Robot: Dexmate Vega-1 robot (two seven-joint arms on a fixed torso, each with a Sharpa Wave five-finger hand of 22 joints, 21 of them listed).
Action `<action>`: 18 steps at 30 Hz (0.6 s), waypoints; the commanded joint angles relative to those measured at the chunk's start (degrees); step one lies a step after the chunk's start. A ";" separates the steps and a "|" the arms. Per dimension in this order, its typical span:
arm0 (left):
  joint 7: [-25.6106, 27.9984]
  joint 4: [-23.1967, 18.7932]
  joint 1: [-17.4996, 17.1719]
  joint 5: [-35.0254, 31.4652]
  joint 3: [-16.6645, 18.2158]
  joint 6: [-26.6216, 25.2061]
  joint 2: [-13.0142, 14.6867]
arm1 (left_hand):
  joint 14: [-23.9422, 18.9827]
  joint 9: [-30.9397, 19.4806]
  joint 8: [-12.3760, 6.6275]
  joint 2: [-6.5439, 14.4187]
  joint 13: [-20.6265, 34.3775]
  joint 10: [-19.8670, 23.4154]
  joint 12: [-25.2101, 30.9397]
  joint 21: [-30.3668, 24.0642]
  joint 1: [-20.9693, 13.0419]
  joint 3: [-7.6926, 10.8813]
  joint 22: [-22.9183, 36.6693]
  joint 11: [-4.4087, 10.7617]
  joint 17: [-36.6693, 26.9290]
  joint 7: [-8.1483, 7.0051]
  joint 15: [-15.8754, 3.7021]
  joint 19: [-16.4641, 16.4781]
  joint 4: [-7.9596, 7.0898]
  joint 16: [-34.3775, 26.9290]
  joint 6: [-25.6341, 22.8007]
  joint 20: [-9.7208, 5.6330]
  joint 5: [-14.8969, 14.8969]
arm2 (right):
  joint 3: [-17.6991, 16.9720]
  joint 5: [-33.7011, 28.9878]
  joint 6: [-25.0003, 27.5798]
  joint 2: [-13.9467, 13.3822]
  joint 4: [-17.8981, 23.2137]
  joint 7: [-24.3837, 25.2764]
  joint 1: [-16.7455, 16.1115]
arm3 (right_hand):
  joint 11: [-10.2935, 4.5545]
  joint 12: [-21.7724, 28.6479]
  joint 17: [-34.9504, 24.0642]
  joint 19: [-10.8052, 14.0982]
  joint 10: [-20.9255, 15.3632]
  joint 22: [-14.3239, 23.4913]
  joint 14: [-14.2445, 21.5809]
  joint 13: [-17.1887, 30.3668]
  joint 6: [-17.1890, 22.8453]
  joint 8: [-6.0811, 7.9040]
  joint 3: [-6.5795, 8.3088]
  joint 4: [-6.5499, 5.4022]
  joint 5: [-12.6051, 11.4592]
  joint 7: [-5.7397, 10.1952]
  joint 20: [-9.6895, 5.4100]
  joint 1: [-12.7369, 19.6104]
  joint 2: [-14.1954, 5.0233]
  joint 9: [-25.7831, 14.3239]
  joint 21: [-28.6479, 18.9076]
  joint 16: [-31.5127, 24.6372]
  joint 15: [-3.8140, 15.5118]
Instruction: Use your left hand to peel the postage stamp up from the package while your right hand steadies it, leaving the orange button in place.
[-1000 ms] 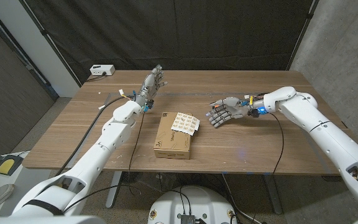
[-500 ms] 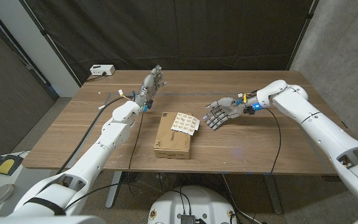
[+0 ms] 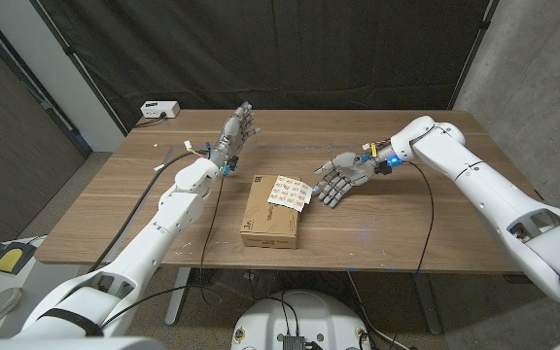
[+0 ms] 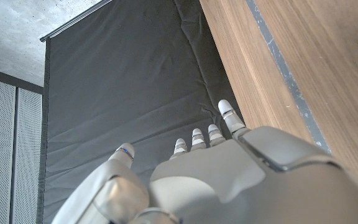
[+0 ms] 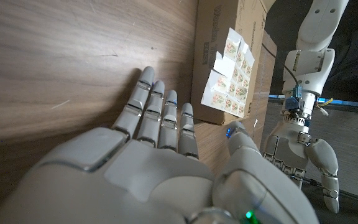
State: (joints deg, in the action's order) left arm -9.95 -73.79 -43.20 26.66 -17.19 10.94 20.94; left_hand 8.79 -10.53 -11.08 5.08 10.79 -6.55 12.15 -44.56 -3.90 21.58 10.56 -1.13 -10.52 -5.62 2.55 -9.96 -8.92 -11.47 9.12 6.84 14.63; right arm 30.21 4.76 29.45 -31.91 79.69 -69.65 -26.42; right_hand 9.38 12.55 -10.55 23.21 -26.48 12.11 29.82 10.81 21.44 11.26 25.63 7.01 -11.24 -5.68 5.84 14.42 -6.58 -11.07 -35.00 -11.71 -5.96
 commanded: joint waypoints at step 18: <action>-0.20 1.68 1.05 -0.24 -0.43 0.28 -0.56 | 0.29 -0.12 0.03 1.27 0.23 -0.20 0.00 0.44 0.35 -0.31 0.14 -0.21 -0.29 -0.15 -0.31 -5.77 -0.04 0.02 -0.07 0.36 0.35 | -0.42 5.21 -3.99 4.31 -12.47 -9.30 3.50 | 0.96 1.62 -0.63 5.08 -5.05 2.23 8.61 0.17 2.41 0.72 0.94 -0.71 -0.57 -2.44 -2.68 0.60 -0.96 -0.11 -4.87 -1.93 2.53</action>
State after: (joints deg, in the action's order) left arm -9.98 -72.80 -42.71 26.62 -17.32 11.19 20.52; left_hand 8.79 -10.52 -11.08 5.08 10.79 -6.55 12.15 -44.27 -3.90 21.58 10.55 -1.13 -10.52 -5.62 2.55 -9.96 -8.92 -11.47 9.12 6.84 14.63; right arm 30.02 4.87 26.75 -28.28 71.30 -76.97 -23.44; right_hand 10.40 13.91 -11.08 27.44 -30.99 14.00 37.60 10.80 23.56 11.86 26.17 6.47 -11.47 -7.79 3.47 14.65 -6.81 -11.07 -39.23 -13.66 -3.50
